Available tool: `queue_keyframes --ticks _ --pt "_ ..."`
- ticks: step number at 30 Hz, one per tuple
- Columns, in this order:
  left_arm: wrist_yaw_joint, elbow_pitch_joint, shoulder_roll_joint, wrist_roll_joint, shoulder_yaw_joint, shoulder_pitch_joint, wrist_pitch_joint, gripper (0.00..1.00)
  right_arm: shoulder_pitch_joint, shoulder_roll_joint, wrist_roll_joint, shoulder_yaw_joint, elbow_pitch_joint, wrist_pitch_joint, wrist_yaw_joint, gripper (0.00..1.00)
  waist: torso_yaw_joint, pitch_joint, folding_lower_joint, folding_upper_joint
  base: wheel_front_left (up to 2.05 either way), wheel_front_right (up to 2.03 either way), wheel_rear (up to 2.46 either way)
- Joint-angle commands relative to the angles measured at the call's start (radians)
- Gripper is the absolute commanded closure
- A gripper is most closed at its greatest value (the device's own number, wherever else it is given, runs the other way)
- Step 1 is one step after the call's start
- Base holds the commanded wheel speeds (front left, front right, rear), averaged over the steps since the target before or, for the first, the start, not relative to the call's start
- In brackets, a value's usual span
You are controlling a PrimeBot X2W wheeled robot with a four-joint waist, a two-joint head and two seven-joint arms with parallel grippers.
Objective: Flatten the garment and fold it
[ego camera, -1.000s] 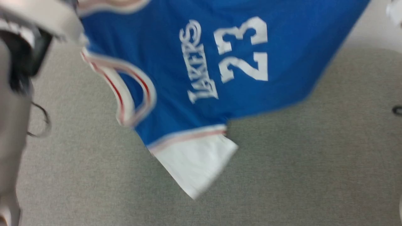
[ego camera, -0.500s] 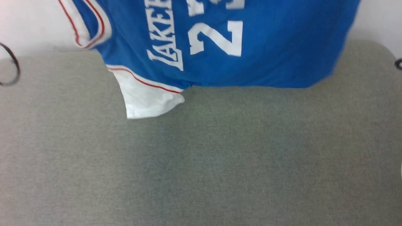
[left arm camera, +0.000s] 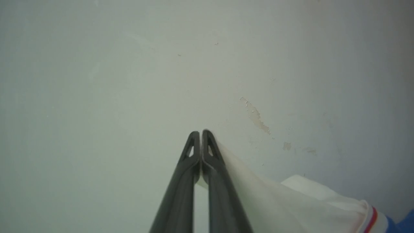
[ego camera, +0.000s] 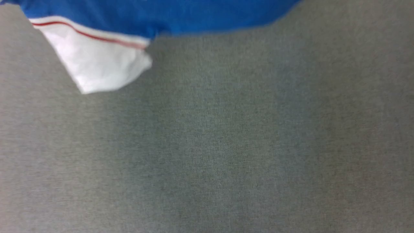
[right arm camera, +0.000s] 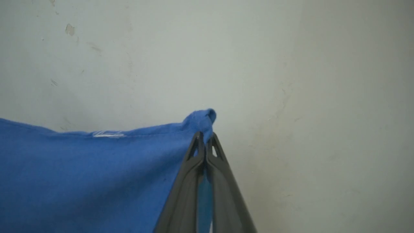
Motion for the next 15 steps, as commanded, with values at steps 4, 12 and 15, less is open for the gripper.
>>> queue_keyframes --ticks 4,12,15 --pt "-0.016 0.028 -0.014 0.013 -0.013 -0.073 -0.054 1.00 -0.036 0.000 -0.017 0.000 0.058 -0.068 -0.001 1.00 -0.027 0.122 -0.0005 0.0000 0.00 0.00 0.00" --pt "-0.036 0.044 -0.034 0.007 -0.024 -0.129 -0.174 1.00 -0.089 -0.043 -0.025 0.035 0.098 -0.163 -0.001 1.00 -0.011 0.249 -0.0005 0.0000 0.00 0.00 0.00" --pt "-0.044 0.036 -0.033 -0.003 -0.027 -0.104 -0.212 1.00 -0.098 -0.072 -0.016 0.057 0.094 -0.193 -0.001 1.00 0.002 0.296 -0.0005 0.0000 0.00 0.00 0.00"
